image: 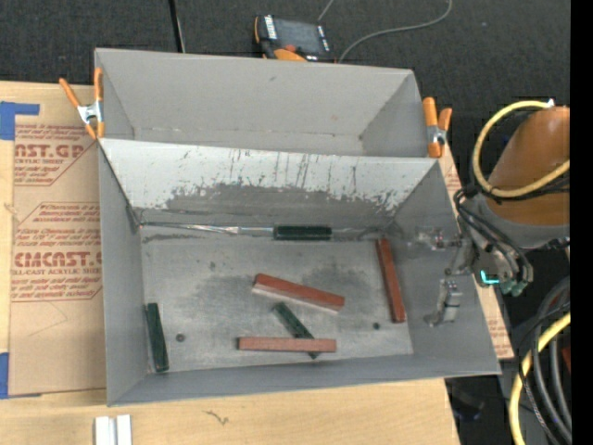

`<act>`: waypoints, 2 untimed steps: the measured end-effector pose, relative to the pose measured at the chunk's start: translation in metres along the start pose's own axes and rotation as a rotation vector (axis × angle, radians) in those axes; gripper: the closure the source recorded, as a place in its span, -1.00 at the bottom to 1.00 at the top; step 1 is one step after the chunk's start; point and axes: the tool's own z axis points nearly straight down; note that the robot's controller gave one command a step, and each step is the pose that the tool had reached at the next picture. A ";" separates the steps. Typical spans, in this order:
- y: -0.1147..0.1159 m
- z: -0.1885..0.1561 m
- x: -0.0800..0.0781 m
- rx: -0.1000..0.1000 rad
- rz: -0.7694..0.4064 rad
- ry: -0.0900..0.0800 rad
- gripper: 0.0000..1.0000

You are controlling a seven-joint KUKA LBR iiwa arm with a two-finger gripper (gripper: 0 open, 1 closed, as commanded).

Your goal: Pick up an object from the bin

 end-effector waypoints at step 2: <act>0.118 0.128 -0.063 -0.004 -0.338 0.003 -1.00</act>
Offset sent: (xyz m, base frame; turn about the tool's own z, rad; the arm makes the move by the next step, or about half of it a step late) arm 0.0613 0.0543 -0.0419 -0.1525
